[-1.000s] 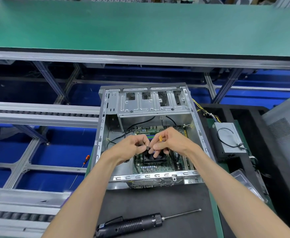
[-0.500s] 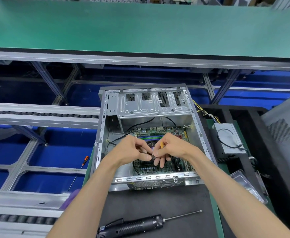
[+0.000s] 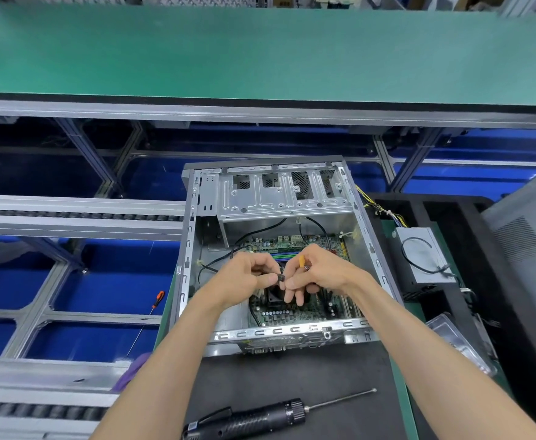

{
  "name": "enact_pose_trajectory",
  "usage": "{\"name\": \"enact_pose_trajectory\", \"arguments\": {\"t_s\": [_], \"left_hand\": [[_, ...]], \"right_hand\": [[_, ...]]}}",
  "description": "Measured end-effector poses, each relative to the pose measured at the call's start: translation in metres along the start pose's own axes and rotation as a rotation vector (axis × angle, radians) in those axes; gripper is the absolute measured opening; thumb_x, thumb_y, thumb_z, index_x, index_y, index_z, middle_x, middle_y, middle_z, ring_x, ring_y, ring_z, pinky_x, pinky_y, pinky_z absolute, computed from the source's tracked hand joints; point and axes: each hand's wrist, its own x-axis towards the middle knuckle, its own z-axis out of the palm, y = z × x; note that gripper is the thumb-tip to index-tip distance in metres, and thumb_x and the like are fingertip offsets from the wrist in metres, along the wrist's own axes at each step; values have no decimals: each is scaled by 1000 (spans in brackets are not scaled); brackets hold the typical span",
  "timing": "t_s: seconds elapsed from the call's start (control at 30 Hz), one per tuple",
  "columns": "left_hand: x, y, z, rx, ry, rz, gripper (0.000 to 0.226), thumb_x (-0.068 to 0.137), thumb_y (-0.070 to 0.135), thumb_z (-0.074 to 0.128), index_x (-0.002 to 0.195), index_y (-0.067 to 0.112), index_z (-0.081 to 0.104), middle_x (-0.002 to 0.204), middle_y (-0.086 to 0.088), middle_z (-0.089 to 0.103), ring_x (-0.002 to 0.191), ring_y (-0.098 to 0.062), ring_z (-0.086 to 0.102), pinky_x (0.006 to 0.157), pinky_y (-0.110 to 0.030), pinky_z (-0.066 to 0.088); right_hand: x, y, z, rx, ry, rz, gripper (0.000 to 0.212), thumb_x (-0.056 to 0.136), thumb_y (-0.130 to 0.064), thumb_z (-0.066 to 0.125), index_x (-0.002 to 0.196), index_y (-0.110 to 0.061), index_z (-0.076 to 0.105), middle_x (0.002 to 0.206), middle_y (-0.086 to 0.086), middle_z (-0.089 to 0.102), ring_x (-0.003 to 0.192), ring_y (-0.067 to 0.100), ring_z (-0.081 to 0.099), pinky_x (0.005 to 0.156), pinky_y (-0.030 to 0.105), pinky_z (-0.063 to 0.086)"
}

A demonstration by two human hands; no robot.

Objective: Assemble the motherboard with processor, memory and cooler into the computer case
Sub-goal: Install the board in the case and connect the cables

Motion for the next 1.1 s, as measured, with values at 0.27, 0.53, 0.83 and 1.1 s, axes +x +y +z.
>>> {"name": "enact_pose_trajectory", "arguments": {"t_s": [0.27, 0.53, 0.83, 1.1], "left_hand": [[0, 3, -2, -180, -95, -88, 14, 99, 0, 54, 95, 3, 66, 87, -10, 66, 83, -17, 53, 73, -22, 41], [0, 5, -4, -278, -188, -106, 20, 100, 0, 51, 93, 4, 69, 90, -16, 61, 83, -20, 51, 71, -22, 38], [1, 2, -6, -267, -229, -121, 20, 100, 4, 51, 99, 4, 70, 85, -9, 60, 73, -8, 55, 68, -14, 42], [-1, 4, -3, -127, -140, -150, 15, 96, 6, 58, 88, 6, 70, 75, 0, 64, 72, -15, 50, 72, -26, 37]], "right_hand": [[-1, -1, -1, 120, -26, -89, 15, 91, 1, 67, 83, -9, 76, 85, 20, 76, 65, 20, 71, 51, 24, 36], [1, 0, -2, 180, -63, -126, 10, 91, -2, 68, 89, -6, 77, 87, 21, 76, 67, 21, 71, 50, 22, 38], [1, 1, -2, 221, -82, -129, 8, 90, -5, 69, 90, -4, 76, 87, 21, 75, 65, 19, 69, 48, 20, 37], [3, 1, 0, 216, -39, -3, 25, 94, -23, 69, 83, -2, 78, 89, 29, 74, 54, 19, 63, 41, 16, 35]]}}
